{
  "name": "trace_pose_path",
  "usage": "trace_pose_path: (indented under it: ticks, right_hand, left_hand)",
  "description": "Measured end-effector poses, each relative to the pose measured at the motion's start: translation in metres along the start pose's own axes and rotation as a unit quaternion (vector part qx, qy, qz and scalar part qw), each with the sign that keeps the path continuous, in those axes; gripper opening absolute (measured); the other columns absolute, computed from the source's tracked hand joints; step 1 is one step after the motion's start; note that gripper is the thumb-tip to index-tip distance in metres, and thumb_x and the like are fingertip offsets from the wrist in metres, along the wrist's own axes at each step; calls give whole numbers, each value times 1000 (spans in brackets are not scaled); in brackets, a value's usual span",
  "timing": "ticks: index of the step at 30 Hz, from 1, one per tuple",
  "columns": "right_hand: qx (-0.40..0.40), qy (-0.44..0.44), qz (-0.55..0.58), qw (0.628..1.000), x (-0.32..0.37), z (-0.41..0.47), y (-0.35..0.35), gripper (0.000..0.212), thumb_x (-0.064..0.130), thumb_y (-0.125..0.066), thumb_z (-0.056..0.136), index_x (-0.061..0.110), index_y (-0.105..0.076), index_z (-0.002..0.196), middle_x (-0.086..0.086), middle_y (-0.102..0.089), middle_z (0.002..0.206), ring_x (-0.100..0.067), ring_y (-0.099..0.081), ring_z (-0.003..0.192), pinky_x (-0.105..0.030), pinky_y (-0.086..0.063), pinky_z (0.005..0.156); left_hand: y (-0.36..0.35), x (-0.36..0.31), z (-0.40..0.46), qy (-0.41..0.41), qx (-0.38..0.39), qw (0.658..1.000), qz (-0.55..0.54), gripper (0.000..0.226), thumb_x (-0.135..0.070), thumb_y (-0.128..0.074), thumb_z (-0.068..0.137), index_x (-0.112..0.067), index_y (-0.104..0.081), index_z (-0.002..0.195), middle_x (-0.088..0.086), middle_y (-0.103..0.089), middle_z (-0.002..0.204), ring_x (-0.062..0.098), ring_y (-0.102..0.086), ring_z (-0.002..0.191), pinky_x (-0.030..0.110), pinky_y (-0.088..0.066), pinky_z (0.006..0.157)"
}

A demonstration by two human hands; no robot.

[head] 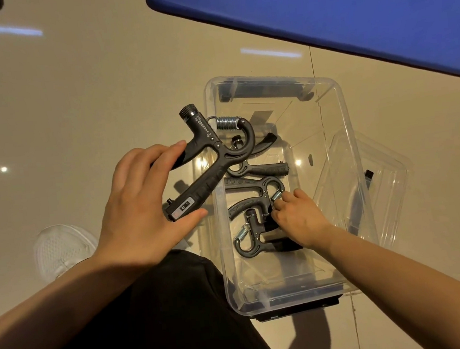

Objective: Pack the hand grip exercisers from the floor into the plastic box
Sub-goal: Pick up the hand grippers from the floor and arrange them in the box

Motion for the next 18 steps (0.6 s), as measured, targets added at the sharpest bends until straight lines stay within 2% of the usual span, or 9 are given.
trace_pose_path:
  ticks: [3, 8, 12, 14, 18]
  right_hand:
    - [-4, -14, 12, 1000, -2, -1, -3, 27, 24, -48, 94, 18, -57, 118, -2, -57, 115, -23, -46, 108, -36, -33, 87]
    - [1, -40, 40, 998, -6, 0, -9, 27, 26, -49, 93, 19, -56, 119, -2, -59, 117, -24, -47, 109, -34, -34, 86]
    - [0, -44, 48, 998, -3, -1, -9, 28, 24, -48, 92, 16, -56, 117, -4, -60, 115, -25, -49, 107, -34, -35, 86]
    - [9, -49, 64, 997, -3, -2, -8, 32, 26, -50, 90, 16, -51, 121, -5, -55, 120, -25, -48, 110, -34, -35, 89]
    - [21, -46, 48, 998, -1, -2, -5, 37, 18, -54, 88, 16, -44, 124, -5, -53, 123, -25, -46, 112, -36, -34, 93]
  left_hand:
    - [0, 0, 0, 2, -3, 1000, 0, 84, -57, -57, 68, -17, -36, 138, 7, -47, 130, 28, -39, 122, 28, -24, 99]
    - [1, 0, 2, -11, -3, 1000, 2, 84, -56, -57, 67, -18, -36, 138, 7, -47, 129, 30, -39, 121, 23, -21, 100]
    - [0, 2, 0, 11, -2, 1000, -11, 86, -58, -57, 66, -20, -35, 140, 5, -48, 131, 28, -38, 123, 30, -27, 99]
    - [0, 2, 0, 14, -2, 1000, -14, 86, -57, -57, 65, -20, -35, 140, 4, -48, 130, 25, -38, 122, 29, -26, 98]
    - [1, 2, 2, 3, -4, 1000, -7, 85, -55, -57, 65, -19, -37, 139, 4, -48, 129, 24, -37, 121, 24, -24, 98]
Point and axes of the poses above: each hand's wrist, its own z-axis towards the middle knuckle, its own y-axis out of the back of the hand, x = y × z, the point moved 2 cm from there along z, towards the middle knuckle
